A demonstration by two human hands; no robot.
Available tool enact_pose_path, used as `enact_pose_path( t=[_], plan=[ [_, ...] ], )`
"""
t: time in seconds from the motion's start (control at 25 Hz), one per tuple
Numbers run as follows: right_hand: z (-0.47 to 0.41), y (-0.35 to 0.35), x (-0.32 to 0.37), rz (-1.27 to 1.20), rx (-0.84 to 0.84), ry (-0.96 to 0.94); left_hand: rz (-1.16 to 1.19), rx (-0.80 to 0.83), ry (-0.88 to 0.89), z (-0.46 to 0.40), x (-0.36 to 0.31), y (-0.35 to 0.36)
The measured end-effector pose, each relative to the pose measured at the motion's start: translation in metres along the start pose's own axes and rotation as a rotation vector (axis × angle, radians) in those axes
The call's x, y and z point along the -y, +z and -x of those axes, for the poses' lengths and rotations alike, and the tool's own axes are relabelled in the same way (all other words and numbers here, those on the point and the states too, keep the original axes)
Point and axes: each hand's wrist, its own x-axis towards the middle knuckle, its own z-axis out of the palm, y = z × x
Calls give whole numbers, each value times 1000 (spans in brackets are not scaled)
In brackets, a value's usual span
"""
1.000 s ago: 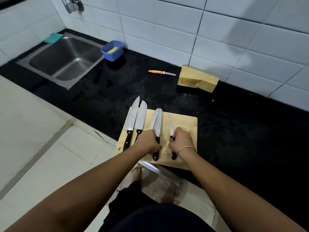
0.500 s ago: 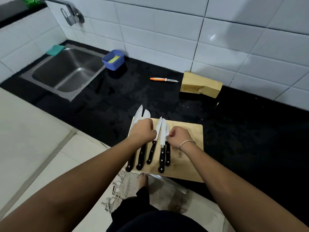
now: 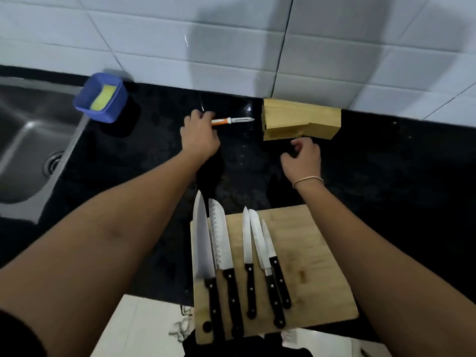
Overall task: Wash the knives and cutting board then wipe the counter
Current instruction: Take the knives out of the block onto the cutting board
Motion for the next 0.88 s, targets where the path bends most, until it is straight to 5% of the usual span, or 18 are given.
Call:
enact_pose_path(
  t=[0.16, 0.32, 0.48, 0.6, 0.88],
  plan=[
    [-5, 13, 11, 394, -1, -314, -208, 94, 32, -27, 1, 20],
    [-22, 13, 16, 264, -188, -113, -154, -109, 26, -33, 1, 21],
    [-67, -20, 4, -111, -403, 377, 571, -61, -146, -20, -35, 20],
    [-91, -32, -5, -249, -285, 591, 1091, 200, -352, -9, -89, 28],
    [-62, -27, 36, -611, -457, 215, 1243, 186, -455, -14, -90, 30]
  ],
)
